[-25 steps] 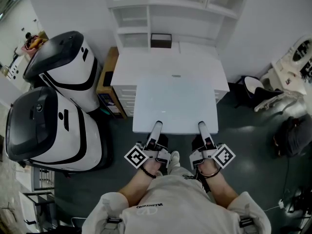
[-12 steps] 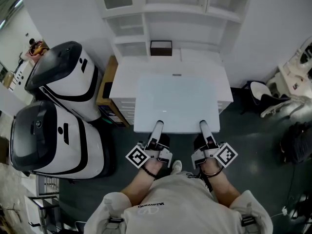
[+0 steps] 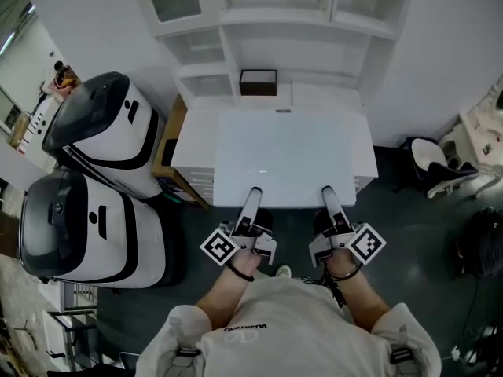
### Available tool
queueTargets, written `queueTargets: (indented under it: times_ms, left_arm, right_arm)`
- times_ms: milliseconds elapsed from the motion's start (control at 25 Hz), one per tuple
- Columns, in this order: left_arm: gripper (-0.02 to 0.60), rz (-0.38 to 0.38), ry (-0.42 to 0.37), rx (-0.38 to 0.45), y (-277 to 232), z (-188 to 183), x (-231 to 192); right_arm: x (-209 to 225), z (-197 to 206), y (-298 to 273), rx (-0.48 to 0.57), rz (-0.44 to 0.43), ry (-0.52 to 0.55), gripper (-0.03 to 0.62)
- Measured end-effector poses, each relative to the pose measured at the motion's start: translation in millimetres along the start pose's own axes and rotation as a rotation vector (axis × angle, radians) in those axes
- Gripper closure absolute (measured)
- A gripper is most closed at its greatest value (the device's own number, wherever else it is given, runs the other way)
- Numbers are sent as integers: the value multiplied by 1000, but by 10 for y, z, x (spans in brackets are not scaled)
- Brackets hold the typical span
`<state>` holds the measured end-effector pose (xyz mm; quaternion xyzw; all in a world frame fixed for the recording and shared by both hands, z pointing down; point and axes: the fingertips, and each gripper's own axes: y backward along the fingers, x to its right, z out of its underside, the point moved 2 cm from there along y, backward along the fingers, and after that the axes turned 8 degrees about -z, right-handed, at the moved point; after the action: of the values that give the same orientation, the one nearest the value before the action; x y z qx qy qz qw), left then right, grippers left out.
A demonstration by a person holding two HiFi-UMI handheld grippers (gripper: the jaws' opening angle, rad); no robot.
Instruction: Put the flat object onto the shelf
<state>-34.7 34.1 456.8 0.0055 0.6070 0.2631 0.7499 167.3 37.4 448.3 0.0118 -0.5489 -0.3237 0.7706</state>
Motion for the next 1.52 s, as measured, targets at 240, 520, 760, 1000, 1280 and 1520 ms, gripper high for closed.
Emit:
queueTargets:
  times_ms: [240,520,760,1000,1280,1520]
  left_arm:
    - [252,-12,9,-6,-224,11,-109]
    - [252,18,17,-26,-626,-111,-245]
    - [252,35,31,-38,-1079,-311,-391]
    - [253,51,23,-49,-1573,-665,-478]
    - [253,66,18,-73,-2042,-1083,-508]
    - [253,81,17,-119,-2397,-1353,-520]
  right_arm:
    - [151,-136,-135,7,6,-10,241]
    - [303,-316,-450,16,9,33,241]
    - [459,-494,-884,26,6,57,241]
    - [586,-612,-1444,39,-1,61,241]
    - [593,-715,-2035,62,-23,97,241]
    - [602,-766,-2390,106,-21,99,241]
